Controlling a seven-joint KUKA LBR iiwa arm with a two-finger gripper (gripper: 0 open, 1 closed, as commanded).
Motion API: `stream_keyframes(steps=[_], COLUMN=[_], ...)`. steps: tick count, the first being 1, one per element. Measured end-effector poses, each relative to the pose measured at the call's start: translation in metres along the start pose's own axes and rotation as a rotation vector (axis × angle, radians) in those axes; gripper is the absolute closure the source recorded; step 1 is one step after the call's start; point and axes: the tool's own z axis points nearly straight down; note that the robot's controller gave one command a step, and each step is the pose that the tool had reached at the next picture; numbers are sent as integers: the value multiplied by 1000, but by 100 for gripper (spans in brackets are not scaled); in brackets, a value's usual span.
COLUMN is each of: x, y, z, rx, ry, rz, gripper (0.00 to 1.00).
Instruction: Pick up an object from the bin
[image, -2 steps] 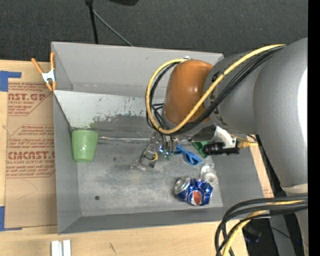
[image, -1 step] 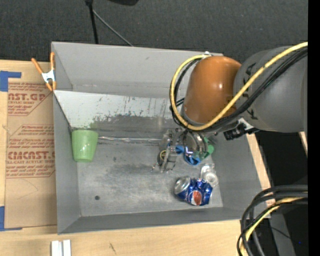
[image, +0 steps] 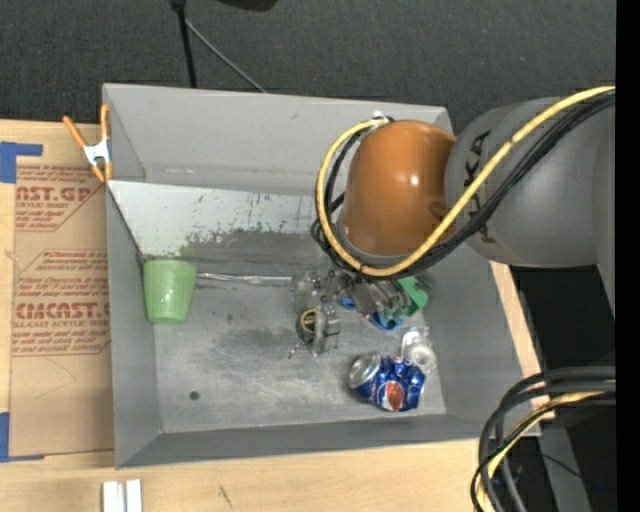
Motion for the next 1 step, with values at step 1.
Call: stream_keyframes(steps=[1], x=[-11], y=[-8], z=[-75], rx=[2], ry=[-10], rz=[-13], gripper=[100])
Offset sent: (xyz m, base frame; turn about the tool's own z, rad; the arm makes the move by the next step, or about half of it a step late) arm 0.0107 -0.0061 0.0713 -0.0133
